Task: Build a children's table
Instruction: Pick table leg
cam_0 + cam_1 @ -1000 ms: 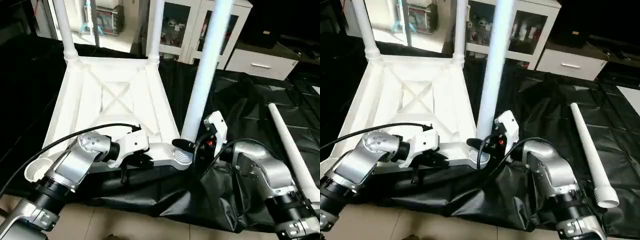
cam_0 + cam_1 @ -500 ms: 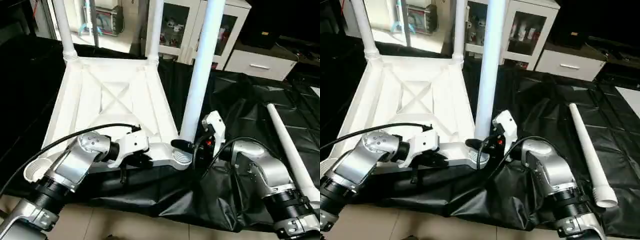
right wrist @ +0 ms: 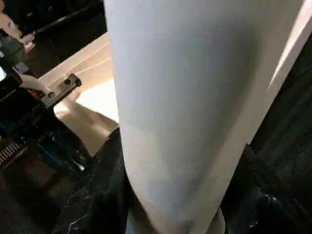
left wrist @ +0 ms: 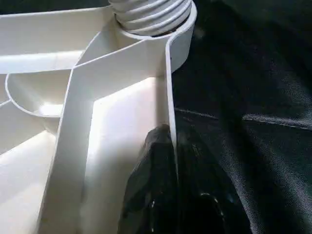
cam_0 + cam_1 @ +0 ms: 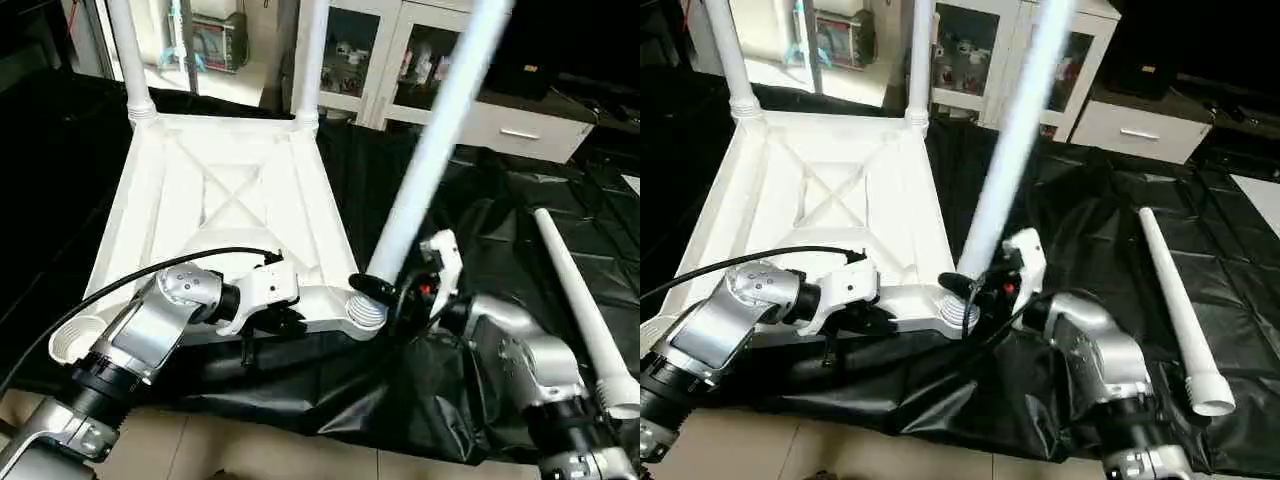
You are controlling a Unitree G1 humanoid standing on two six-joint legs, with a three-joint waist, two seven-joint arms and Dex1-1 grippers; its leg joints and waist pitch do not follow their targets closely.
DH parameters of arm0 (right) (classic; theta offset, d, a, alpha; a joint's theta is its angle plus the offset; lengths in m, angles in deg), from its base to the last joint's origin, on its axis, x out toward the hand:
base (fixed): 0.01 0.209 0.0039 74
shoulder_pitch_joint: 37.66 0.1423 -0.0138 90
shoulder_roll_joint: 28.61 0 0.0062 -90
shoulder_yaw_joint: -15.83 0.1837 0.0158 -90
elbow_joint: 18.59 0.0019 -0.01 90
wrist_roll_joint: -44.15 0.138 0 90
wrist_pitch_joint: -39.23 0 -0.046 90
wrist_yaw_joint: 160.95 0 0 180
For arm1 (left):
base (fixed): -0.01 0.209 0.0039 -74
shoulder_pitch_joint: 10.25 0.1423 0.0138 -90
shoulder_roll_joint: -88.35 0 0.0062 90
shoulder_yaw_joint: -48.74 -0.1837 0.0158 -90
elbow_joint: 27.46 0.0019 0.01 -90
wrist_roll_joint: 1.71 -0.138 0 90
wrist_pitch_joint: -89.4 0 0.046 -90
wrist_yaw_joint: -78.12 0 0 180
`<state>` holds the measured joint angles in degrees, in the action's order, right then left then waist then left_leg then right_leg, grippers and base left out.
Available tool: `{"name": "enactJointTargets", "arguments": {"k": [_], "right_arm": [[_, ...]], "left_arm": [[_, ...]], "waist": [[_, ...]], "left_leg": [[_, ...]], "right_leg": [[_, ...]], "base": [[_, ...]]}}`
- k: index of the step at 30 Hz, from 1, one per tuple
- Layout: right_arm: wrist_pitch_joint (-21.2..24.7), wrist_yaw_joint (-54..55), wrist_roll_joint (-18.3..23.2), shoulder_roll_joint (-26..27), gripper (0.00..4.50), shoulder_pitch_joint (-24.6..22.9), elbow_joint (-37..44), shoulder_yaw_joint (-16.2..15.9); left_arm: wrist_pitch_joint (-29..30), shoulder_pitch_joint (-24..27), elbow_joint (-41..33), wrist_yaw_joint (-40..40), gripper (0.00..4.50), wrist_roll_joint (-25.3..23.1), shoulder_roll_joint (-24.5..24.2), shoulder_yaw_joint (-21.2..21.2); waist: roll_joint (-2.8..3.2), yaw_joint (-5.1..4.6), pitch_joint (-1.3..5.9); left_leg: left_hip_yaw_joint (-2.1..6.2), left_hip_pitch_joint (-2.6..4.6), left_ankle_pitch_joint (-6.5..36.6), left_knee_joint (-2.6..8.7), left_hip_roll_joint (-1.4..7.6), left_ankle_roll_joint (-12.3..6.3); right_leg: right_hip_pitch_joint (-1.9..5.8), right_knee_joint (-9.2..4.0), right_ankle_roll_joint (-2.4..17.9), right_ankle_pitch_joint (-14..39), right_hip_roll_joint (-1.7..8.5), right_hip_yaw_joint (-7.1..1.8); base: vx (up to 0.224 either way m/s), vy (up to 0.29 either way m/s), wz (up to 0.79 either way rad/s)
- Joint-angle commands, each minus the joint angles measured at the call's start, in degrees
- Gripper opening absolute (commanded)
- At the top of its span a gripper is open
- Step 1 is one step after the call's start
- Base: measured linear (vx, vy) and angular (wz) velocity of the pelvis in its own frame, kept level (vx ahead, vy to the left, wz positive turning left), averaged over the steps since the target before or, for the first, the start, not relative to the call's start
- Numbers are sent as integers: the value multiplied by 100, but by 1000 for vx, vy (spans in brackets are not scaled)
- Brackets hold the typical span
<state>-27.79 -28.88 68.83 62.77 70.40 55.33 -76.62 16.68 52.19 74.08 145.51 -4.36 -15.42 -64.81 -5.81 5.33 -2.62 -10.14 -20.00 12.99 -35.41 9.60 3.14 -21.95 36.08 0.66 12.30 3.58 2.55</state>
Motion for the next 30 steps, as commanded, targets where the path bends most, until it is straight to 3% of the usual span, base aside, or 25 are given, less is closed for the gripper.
{"name": "enactJointTargets", "arguments": {"k": [1, 6, 13, 17, 20, 21, 26, 30], "right_arm": [[23, 171, -76, -58, 193, -218, -99, 125], [-485, 379, -80, 153, 193, -615, 45, 268], [-982, 463, -376, 202, 193, -820, 191, 109], [-1183, 494, -478, 172, 193, -827, 204, 126], [-1311, 384, -481, 139, 193, -927, 320, 70], [-1354, 359, -495, 138, 193, -973, 364, 39], [-1369, 255, -756, 17, 193, -1056, 361, -283], [-1056, 238, -808, -66, 193, -894, 247, -386]], "left_arm": [[-29, 39, 49, 166, 2, -84, 59, -333], [-19, -1, 100, 119, 2, -91, 95, -300], [-23, -56, 164, 97, 2, -112, 103, -271], [-29, -83, 197, 48, 2, -136, 124, -256], [-15, -102, 202, 4, 2, -142, 146, -229], [-11, -102, 201, 0, 2, -143, 145, -227], [-12, -94, 212, -16, 2, -150, 140, -204], [-7, -82, 197, -8, 2, -156, 125, -192]], "waist": [[110, -35, 243], [118, -15, 243], [131, -6, 221], [113, -4, 206], [71, 2, 208], [84, 8, 208], [63, 23, 224], [59, 21, 213]], "left_leg": [[143, 88, 940, 586, 433, 209], [142, 87, 915, 601, 429, 204], [159, 76, 1127, 638, 431, 254], [161, 89, 1316, 645, 436, 255], [153, 89, 1231, 639, 441, 189], [156, 87, 1204, 642, 444, 182], [136, 71, 834, 624, 427, 73], [145, 75, 970, 643, 434, 93]], "right_leg": [[145, -422, 1224, 775, 558, -306], [142, -424, 1212, 722, 560, -298], [143, -459, 1135, 937, 560, -305], [115, -506, 1051, 1307, 574, -317], [108, -505, 1040, 1276, 571, -322], [108, -498, 1041, 1241, 570, -320], [143, -452, 1107, 755, 548, -306], [143, -474, 1077, 993, 552, -306]], "base": [[0, 0, 0], [0, 0, 0], [0, 0, 0], [0, 0, 0], [0, 0, 0], [0, 0, 0], [0, 0, 0], [0, 0, 0]]}}
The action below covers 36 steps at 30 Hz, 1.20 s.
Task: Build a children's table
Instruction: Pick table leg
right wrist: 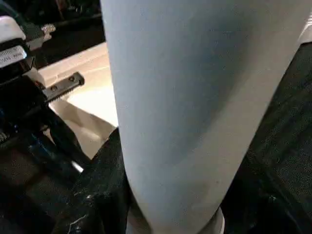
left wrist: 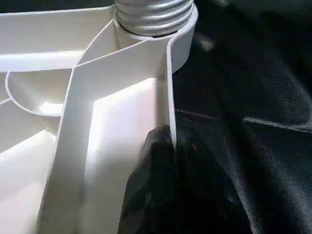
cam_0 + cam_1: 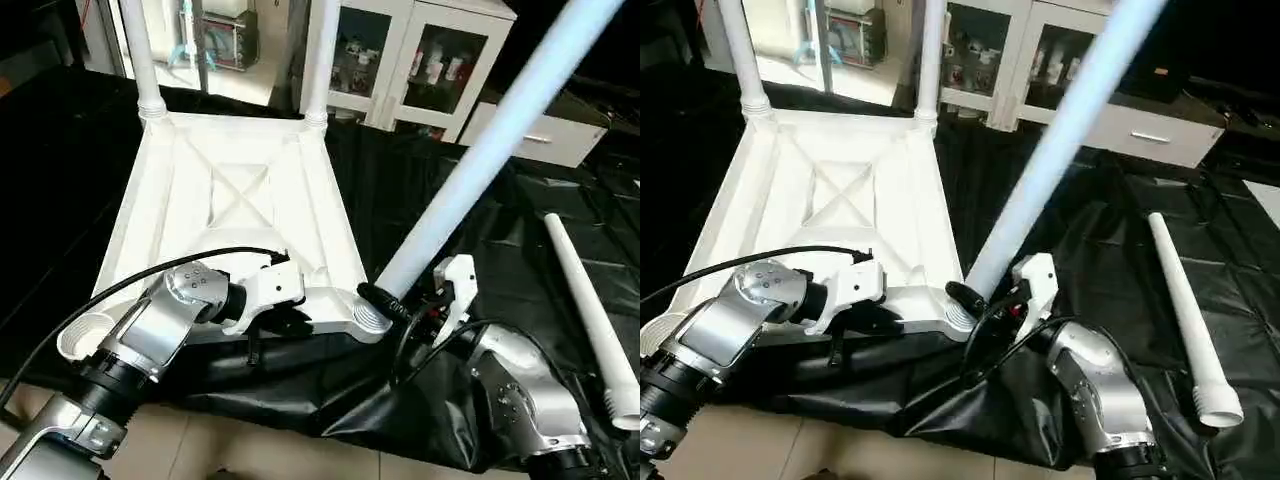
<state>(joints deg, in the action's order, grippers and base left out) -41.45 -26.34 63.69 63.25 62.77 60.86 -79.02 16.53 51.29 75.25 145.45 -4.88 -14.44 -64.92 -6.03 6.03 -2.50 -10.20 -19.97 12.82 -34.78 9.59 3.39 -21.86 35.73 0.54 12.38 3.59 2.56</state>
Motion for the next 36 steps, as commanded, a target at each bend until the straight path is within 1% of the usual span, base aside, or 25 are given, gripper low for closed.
{"name": "enactJointTargets", "arguments": {"k": [1, 2, 4, 6, 7, 9, 10, 13, 15, 17, 18, 19, 21, 22, 23, 24, 25, 30, 32, 36], "right_arm": [[362, -54, -305, -146, 193, -86, -346, -181], [408, -121, -363, -211, 193, -25, -412, -261], [425, -144, -397, -241, 193, -1, -442, -300], [536, -222, -449, -339, 193, 55, -503, -409], [556, -241, -463, -361, 193, 65, -511, -432], [635, -258, -460, -392, 193, 70, -507, -456], [635, -258, -460, -392, 193, 70, -507, -456], [687, -264, -382, -398, 193, -5, -482, -408], [663, -187, -308, -363, 193, -62, -542, -317], [625, 37, -237, -235, 193, -86, -575, -149], [606, 213, -184, -127, 193, -80, -610, -13], [584, 303, -145, -58, 193, -84, -635, 64], [576, 342, -124, -22, 193, -88, -645, 100], [532, 361, -166, -11, 193, -103, -657, 75], [479, 360, -240, 1, 193, -138, -628, -12], [479, 360, -240, 1, 193, -138, -628, -12], [455, 340, -258, 0, 193, -135, -624, -47], [410, 217, -362, -62, 191, -86, -625, -178], [380, 221, -394, -81, 191, -75, -660, -208], [372, 257, -505, -125, 191, -35, -740, -282]], "left_arm": [[13, 10, 75, 0, 2, -103, 21, -178], [18, 18, 65, 6, 2, -104, 12, -178], [18, 22, 64, 9, 2, -105, 9, -180], [24, 36, 57, 13, 2, -105, 5, -183], [27, 40, 54, 12, 2, -105, 5, -182], [32, 44, 53, 7, 2, -104, 7, -180], [32, 44, 53, 7, 2, -104, 7, -180], [35, 29, 76, -17, 2, -103, 13, -162], [33, 22, 95, -36, 2, -105, 18, -155], [23, 24, 99, -52, 2, -104, 13, -144], [17, 20, 106, -70, 2, -103, 17, -135], [17, 14, 112, -75, 2, -102, 22, -134], [17, 10, 116, -73, 2, -103, 25, -132], [19, 2, 123, -74, 2, -103, 32, -131], [15, -17, 142, -72, 2, -105, 42, -128], [15, -17, 142, -72, 2, -105, 42, -128], [14, -31, 155, -70, 2, -105, 46, -126], [-14, -70, 198, -25, 0, -107, 25, -134], [-21, -72, 205, -26, 0, -111, 21, -135], [-10, -59, 192, -38, 0, -117, 19, -135]], "waist": [[79, -55, 198], [84, -51, 201], [76, -56, 203], [68, -62, 211], [66, -64, 212], [62, -63, 215], [37, -61, 215], [36, -59, 218], [34, -54, 221], [29, -55, 223], [31, -60, 223], [32, -59, 221], [37, -67, 212], [54, -73, 205], [55, -77, 205], [59, -75, 200], [77, -76, 204], [79, -89, 208], [87, -86, 202], [81, -97, 195]], "left_leg": [[153, 76, 1076, 581, 434, 95], [152, 76, 1112, 577, 434, 112], [158, 74, 1138, 584, 438, 134], [163, 68, 1074, 584, 438, 147], [161, 78, 1065, 582, 440, 150], [158, 78, 1079, 583, 439, 156], [159, 75, 1098, 584, 437, 152], [163, 79, 1171, 590, 444, 176], [163, 82, 1199, 591, 444, 188], [161, 87, 1182, 593, 443, 194], [163, 78, 1187, 595, 441, 197], [164, 89, 1251, 601, 444, 213], [172, 86, 1381, 614, 443, 240], [178, 88, 1494, 618, 441, 265], [177, 92, 1550, 619, 442, 276], [178, 93, 1571, 621, 443, 281], [185, 88, 1578, 625, 445, 290], [188, 77, 1497, 633, 449, 284], [184, 76, 1522, 633, 448, 288], [194, 73, 1616, 642, 450, 299]], "right_leg": [[128, -455, 1068, 1124, 556, -314], [122, -466, 1050, 1190, 565, -321], [124, -466, 1032, 1199, 555, -314], [131, -449, 1034, 1078, 550, -310], [123, -442, 1036, 1028, 544, -305], [121, -445, 1047, 974, 548, -308], [126, -444, 1042, 996, 545, -307], [119, -457, 1027, 1060, 553, -309], [117, -461, 1018, 1083, 556, -307], [115, -461, 1015, 1030, 553, -310], [115, -458, 1018, 1035, 554, -310], [103, -469, 1012, 1098, 555, -310], [99, -491, 981, 1289, 556, -309], [89, -505, 956, 1446, 556, -312], [82, -520, 927, 1534, 559, -315], [75, -527, 917, 1577, 562, -319], [81, -526, 904, 1588, 566, -322], [92, -503, 932, 1354, 553, -315], [91, -513, 945, 1402, 561, -319], [84, -528, 907, 1578, 559, -320]], "base": [[0, 0, 0], [0, 0, 0], [0, 0, 0], [0, 0, 0], [0, 0, 0], [0, 0, 0], [0, 0, 0], [0, 0, 0], [0, 0, 0], [0, 0, 0], [0, 0, 0], [0, 0, 0], [0, 0, 0], [0, 0, 0], [0, 0, 0], [0, 0, 0], [0, 0, 0], [0, 0, 0], [0, 0, 0], [0, 0, 0]]}}
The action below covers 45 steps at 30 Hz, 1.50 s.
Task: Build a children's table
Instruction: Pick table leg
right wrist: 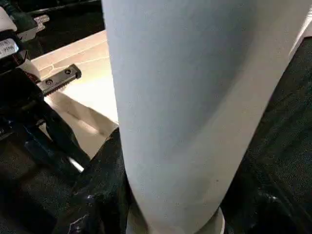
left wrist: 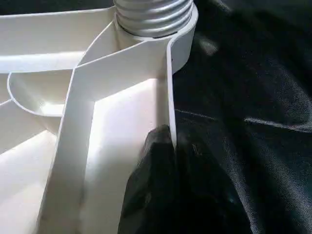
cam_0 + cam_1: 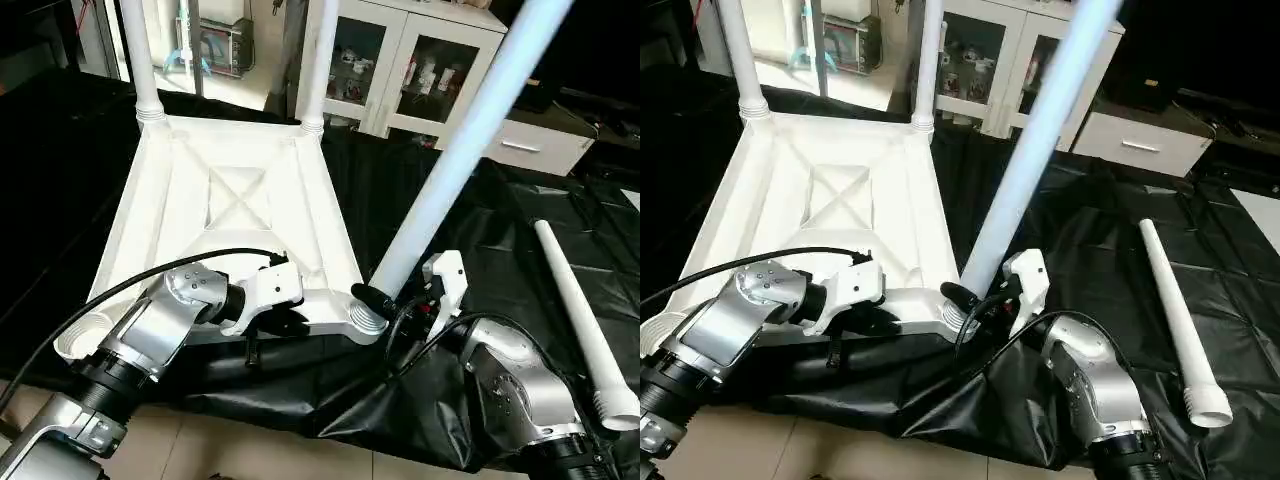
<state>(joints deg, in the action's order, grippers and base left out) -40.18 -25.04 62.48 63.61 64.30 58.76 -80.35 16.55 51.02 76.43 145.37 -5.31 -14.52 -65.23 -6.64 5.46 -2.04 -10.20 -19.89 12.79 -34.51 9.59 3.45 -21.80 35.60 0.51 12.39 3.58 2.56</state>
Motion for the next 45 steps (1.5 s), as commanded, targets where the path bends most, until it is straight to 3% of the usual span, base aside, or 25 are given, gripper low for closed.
{"name": "enactJointTargets", "arguments": {"k": [1, 5, 6, 7, 10, 11, 12, 14, 16, 17, 18, 20, 22, 23, 25, 27, 29, 33, 36, 42, 45], "right_arm": [[240, 147, -419, -168, 191, -178, -543, -171], [102, 824, -879, -97, 191, 34, -890, -220], [94, 1463, -1049, 60, 191, 308, -1255, -93], [94, 1463, -1049, 60, 191, 308, -1255, -93], [155, 3234, -1068, 539, 191, 1198, -2364, 474], [160, 3422, -1043, 595, 191, 1298, -2493, 553], [82, 3857, -871, 770, 191, 1596, -2871, 804], [-13, 4149, -780, 875, 191, 1796, -3128, 942], [-196, 4642, -698, 1016, 191, 2098, -3532, 1102], [-248, 4765, -667, 1054, 191, 2174, -3639, 1147], [-357, 4904, -710, 1101, 191, 2292, -3784, 1150], [-506, 5043, -777, 1174, 191, 2445, -3966, 1150], [-603, 5148, -815, 1242, 191, 2558, -4128, 1173], [-655, 5191, -850, 1284, 191, 2612, -4213, 1179], [-744, 5236, -891, 1353, 191, 2683, -4371, 1187], [-844, 5281, -882, 1379, 191, 2734, -4536, 1207], [-943, 5311, -876, 1370, 191, 2782, -4665, 1210], [-1040, 5279, -901, 1367, 191, 2824, -4749, 1227], [-1144, 5215, -918, 1367, 191, 2876, -4822, 1247], [-1254, 4987, -823, 1360, 191, 2934, -4863, 1323], [-1200, 4913, -947, 1283, 191, 2986, -4892, 1202]], "left_arm": [[5, -29, 73, -45, 0, -81, 30, -104], [313, -58, 146, -445, 0, -140, 231, -5], [538, -177, 295, -861, 0, -216, 472, 84], [538, -177, 295, -861, 0, -216, 472, 84], [1124, -790, 932, -2143, 0, -243, 1399, 477], [1178, -874, 1015, -2291, 0, -235, 1513, 528], [1282, -1168, 1281, -2721, 0, -183, 1859, 684], [1278, -1374, 1448, -3031, 0, -166, 2074, 777], [1241, -1665, 1661, -3510, 0, -185, 2364, 908], [1224, -1725, 1703, -3600, 0, -196, 2420, 929], [1229, -1792, 1738, -3687, 0, -227, 2482, 936], [1239, -1860, 1779, -3806, 0, -246, 2566, 977], [1251, -1886, 1835, -3880, 0, -257, 2602, 1002], [1260, -1892, 1868, -3909, 0, -264, 2613, 1003], [1254, -1886, 1943, -3932, 0, -274, 2589, 977], [1238, -1893, 2019, -3958, 0, -269, 2568, 960], [1235, -1904, 2069, -3982, 0, -253, 2567, 964], [1231, -1901, 2090, -3992, 0, -256, 2571, 963], [1208, -1902, 2122, -3987, 0, -251, 2567, 957], [1185, -1886, 2157, -3904, 0, -225, 2506, 951], [1169, -1858, 2123, -3780, 0, -216, 2455, 901]], "waist": [[150, -45, 144], [163, -92, 123], [182, -100, 123], [168, -144, 101], [150, -237, 135], [164, -251, 188], [153, -260, 179], [109, -226, 202], [151, -199, 211], [139, -207, 215], [141, -180, 276], [129, -150, 355], [130, -151, 332], [135, -142, 334], [139, -146, 307], [156, -154, 277], [182, -170, 260], [185, -171, 269], [182, -173, 282], [170, -169, 286], [171, -170, 282]], "left_leg": [[196, 71, 1663, 618, 451, 303], [211, 78, 1912, 625, 444, 412], [220, 76, 1965, 635, 446, 448], [234, 89, 2203, 636, 424, 503], [300, 108, 2472, 625, 400, 598], [296, 110, 2238, 609, 408, 605], [283, 87, 2149, 616, 421, 584], [182, 62, 1445, 565, 389, 374], [144, 68, 1190, 539, 382, 273], [131, 61, 1132, 533, 378, 254], [141, -4, 676, 501, 369, 179], [91, -28, -600, 379, 309, -227], [62, -42, -952, 352, 288, -554], [61, -31, -908, 353, 297, -622], [64, -18, -596, 377, 349, -684], [64, 3, -163, 415, 383, -553], [70, 22, 244, 451, 398, -296], [62, 19, 226, 446, 388, -187], [53, 21, 54, 428, 376, -261], [48, 11, 59, 417, 379, -357], [43, 15, 63, 415, 378, -381]], "right_leg": [[70, -525, 900, 1632, 565, -323], [35, -552, 872, 1974, 571, -321], [39, -557, 849, 2057, 572, -323], [3, -593, 796, 2404, 566, -315], [6, -632, 618, 2955, 587, -273], [12, -594, 656, 2545, 596, -278], [16, -598, 681, 2307, 576, -287], [40, -533, 855, 1283, 551, -312], [45, -515, 988, 1021, 561, -311], [44, -501, 1022, 901, 546, -311], [151, -401, 1073, 277, 549, -298], [203, -212, 1300, -1573, 487, -287], [201, -188, 1460, -2180, 475, -281], [212, -188, 1496, -2172, 486, -280], [207, -228, 1564, -1653, 509, -271], [188, -283, 1531, -967, 515, -267], [170, -322, 1431, -429, 506, -270], [173, -306, 1378, -580, 503, -279], [176, -281, 1409, -849, 496, -280], [186, -278, 1451, -838, 506, -285], [178, -281, 1482, -815, 502, -283]], "base": [[0, 0, 0], [0, 0, 0], [0, 0, 0], [0, 0, 0], [-53, 15, -7], [0, 0, 0], [0, 0, 0], [0, 0, 0], [0, 0, 0], [0, 0, 0], [57, -14, -1], [59, -14, -1], [56, -11, -1], [0, 0, 0], [0, 0, 0], [0, 0, 0], [0, 0, 0], [0, 0, 0], [0, 0, 0], [0, 0, 0], [0, 0, 0]]}}
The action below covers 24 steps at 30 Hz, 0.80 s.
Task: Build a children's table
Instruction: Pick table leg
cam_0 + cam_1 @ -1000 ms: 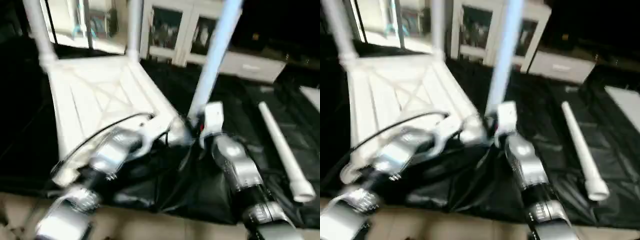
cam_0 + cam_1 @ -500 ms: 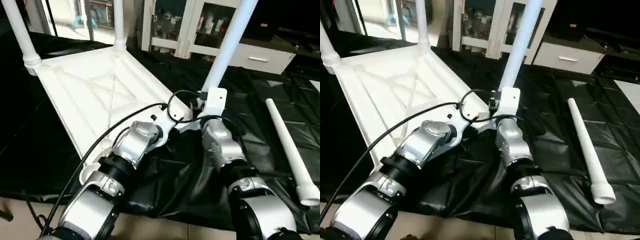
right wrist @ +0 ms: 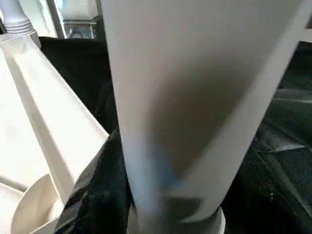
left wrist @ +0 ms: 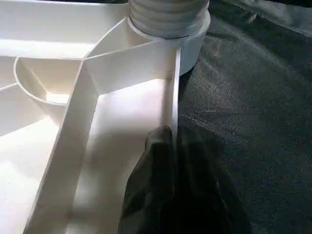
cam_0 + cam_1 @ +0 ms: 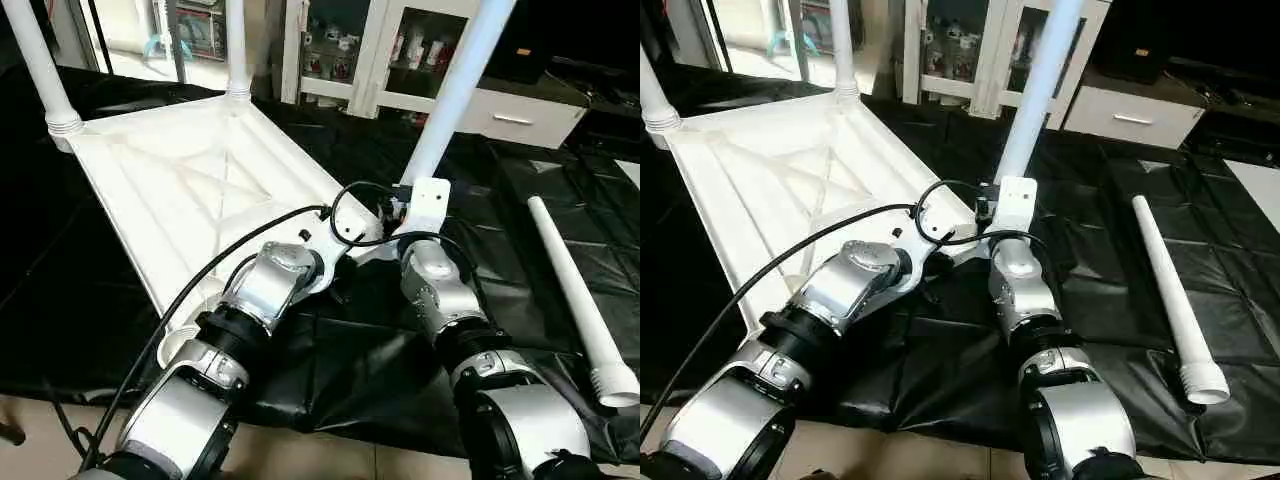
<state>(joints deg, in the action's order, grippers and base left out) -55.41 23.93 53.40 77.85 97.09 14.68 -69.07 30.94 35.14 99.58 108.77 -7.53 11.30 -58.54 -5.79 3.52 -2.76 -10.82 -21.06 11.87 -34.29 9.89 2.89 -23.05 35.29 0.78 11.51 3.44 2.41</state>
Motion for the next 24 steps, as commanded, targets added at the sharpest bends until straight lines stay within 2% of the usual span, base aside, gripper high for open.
{"name": "enactJointTargets", "arguments": {"k": [1, 6, 9, 16, 17, 20, 22, 23, 24], "right_arm": [[349, -30, -107, -173, 191, -273, -504, 9], [431, -366, -122, -308, 191, -132, -467, -36], [314, -966, 69, -445, 191, 20, -237, 82], [521, -1948, 358, -648, 191, -27, 445, 44], [689, -2327, 496, -734, 191, -122, 736, 12], [775, -2487, 556, -779, 191, -174, 879, -3], [1059, -2983, 711, -990, 191, -342, 1335, -46], [1391, -3650, 871, -1270, 191, -556, 1814, -156], [1580, -3938, 994, -1382, 191, -670, 2053, -179]], "left_arm": [[-282, -264, -201, -72, 0, 7, -142, 211], [-315, -182, -345, 236, 0, 19, -273, 97], [-309, -91, -475, 446, 0, 10, -425, 10], [-349, 18, -552, 646, 0, 19, -577, -42], [-376, 80, -632, 795, 0, 30, -639, -82], [-392, 119, -684, 879, 0, 36, -677, -108], [-523, 350, -1008, 1375, 0, 126, -885, -260], [-604, 652, -1448, 2033, 0, 270, -1187, -482], [-810, 770, -1606, 2315, 0, 288, -1338, -611]], "waist": [[86, 20, 355], [90, 11, 357], [126, 6, 358], [130, 38, 379], [135, 46, 370], [130, 47, 370], [114, 63, 370], [105, 75, 378], [111, 91, 377]], "left_leg": [[108, 129, 166, 394, 350, -323], [105, 125, 144, 385, 348, -360], [108, 122, 191, 385, 355, -368], [99, 118, -244, 338, 367, -642], [95, 120, -251, 338, 360, -695], [96, 116, -274, 338, 375, -690], [105, 105, -257, 336, 382, -695], [103, 112, -336, 323, 387, -733], [107, 111, -387, 319, 390, -768]], "right_leg": [[306, -252, 1454, -674, 514, -265], [309, -250, 1489, -690, 519, -267], [315, -238, 1539, -734, 519, -267], [340, -186, 1781, -1175, 526, -261], [342, -199, 1799, -1151, 516, -260], [335, -198, 1822, -1055, 529, -259], [367, -196, 1821, -1008, 540, -261], [365, -180, 1816, -1105, 531, -262], [368, -173, 1803, -1155, 530, -261]], "base": [[0, 0, 0], [0, 0, 0], [0, 0, 0], [0, 0, 0], [0, 0, 0], [0, 0, 0], [0, 0, 0], [0, 0, 0], [0, 0, 0]]}}
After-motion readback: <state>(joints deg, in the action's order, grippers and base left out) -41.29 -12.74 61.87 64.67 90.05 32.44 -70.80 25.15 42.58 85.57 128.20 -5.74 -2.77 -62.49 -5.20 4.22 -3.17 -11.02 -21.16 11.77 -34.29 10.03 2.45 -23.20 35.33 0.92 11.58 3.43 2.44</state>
